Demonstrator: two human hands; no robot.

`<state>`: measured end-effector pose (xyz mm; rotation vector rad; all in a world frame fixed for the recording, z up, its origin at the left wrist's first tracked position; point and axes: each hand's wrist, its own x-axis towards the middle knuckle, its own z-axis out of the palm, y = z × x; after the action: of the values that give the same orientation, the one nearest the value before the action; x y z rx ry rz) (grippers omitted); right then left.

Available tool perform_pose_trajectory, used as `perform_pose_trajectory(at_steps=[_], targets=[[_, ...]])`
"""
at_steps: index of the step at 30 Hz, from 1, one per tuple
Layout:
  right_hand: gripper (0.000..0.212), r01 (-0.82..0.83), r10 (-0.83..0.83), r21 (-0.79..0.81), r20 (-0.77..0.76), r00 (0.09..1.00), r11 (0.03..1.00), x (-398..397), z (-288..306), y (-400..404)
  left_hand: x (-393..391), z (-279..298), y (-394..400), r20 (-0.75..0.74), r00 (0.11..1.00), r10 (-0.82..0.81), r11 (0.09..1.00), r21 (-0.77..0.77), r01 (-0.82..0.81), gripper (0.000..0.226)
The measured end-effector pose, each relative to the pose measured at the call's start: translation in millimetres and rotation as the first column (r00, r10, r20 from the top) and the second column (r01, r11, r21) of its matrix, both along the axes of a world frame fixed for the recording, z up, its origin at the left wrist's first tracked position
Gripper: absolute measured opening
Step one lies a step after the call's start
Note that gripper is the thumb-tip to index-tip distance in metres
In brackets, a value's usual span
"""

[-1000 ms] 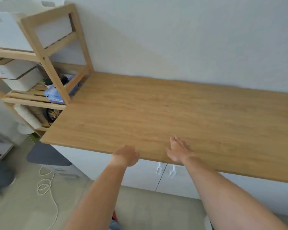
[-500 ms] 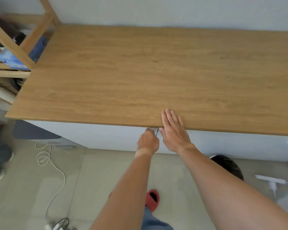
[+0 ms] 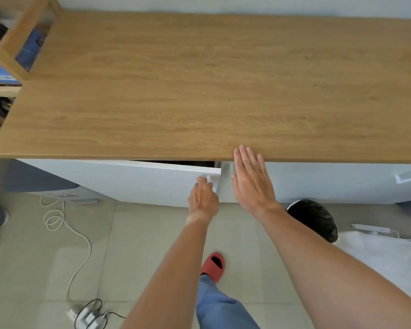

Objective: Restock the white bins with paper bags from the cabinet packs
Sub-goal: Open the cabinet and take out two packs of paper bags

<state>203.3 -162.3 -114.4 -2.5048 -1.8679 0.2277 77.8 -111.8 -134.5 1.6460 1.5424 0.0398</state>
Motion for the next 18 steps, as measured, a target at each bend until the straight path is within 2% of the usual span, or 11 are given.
perform_pose_trajectory(at_steps=[8,12,18], targets=[[0.065,0.094,-0.101,-0.095,-0.080,0.992,0.991,-69.2,-6.2,-53.5,-83.7,-0.8,-75.9,0.072,0.996,-0.050,0.994,0.101,0.043,0.022],[0.066,0.076,-0.088,-0.102,-0.115,0.989,0.992,-119.8,-11.2,-83.7,-132.4,-5.3,-101.4,0.015,0.991,-0.133,0.980,0.150,0.129,0.028],[0.081,0.054,-0.077,-0.130,-0.186,0.979,0.990,-191.7,-20.2,-116.5,-216.3,-15.3,-139.0,0.023,0.992,-0.127,0.987,0.101,0.124,0.035]])
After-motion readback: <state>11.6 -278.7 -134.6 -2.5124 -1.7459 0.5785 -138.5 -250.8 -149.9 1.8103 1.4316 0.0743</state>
